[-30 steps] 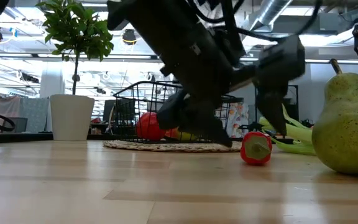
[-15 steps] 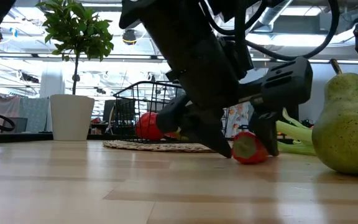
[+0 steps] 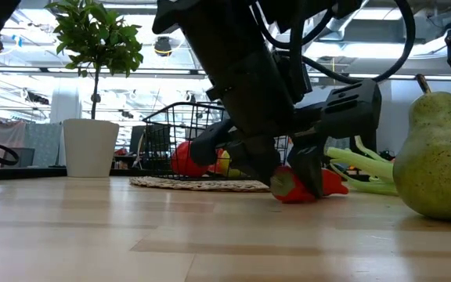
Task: Build produce basket
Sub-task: Put the red chili pepper into the wire basket
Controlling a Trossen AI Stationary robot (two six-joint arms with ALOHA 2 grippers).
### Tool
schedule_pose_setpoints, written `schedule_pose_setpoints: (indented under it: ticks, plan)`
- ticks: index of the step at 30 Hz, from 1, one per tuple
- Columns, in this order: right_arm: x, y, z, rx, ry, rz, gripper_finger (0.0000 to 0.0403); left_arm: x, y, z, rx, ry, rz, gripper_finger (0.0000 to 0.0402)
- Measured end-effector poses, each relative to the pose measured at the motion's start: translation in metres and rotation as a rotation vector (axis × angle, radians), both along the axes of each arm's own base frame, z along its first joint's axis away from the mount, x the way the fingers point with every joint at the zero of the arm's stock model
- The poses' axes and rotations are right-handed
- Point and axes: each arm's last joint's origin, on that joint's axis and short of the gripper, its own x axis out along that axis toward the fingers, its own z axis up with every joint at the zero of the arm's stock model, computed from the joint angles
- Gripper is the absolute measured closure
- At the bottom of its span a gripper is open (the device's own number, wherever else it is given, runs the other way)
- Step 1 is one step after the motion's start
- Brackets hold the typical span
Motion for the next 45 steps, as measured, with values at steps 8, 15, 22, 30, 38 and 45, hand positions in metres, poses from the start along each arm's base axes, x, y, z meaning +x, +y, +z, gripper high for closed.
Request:
schedule_pose_setpoints:
  ticks: [8, 15, 22, 30, 38, 45]
  plan:
    - [0.000, 0.000, 0.000, -0.001, -0.001, 0.000, 0.0112, 0.001, -0.002, 0.004, -0.028, 0.000, 0.001, 0.0287]
    - [0.000, 0.000, 0.000, -0.005, -0.002, 0.002, 0.0112, 0.008, -0.011, 0.033, -0.043, 0.037, -0.075, 0.0291]
    - [0.000, 0.000, 0.000, -0.010, -0.005, 0.004, 0.0112, 0.011, -0.009, 0.073, 0.041, 0.066, -0.062, 0.0292]
    - [0.000, 0.000, 0.000, -0.016, -0.010, 0.004, 0.0112, 0.003, -0.003, 0.130, 0.175, 0.095, -0.025, 0.0289]
    - [0.000, 0.000, 0.000, -0.018, -0.011, 0.005, 0.0112, -0.019, 0.009, 0.181, 0.254, 0.078, 0.016, 0.0289]
    - [0.000, -0.001, 0.000, -0.028, -0.013, 0.007, 0.0112, -0.044, 0.027, 0.225, 0.304, 0.036, 0.059, 0.0288]
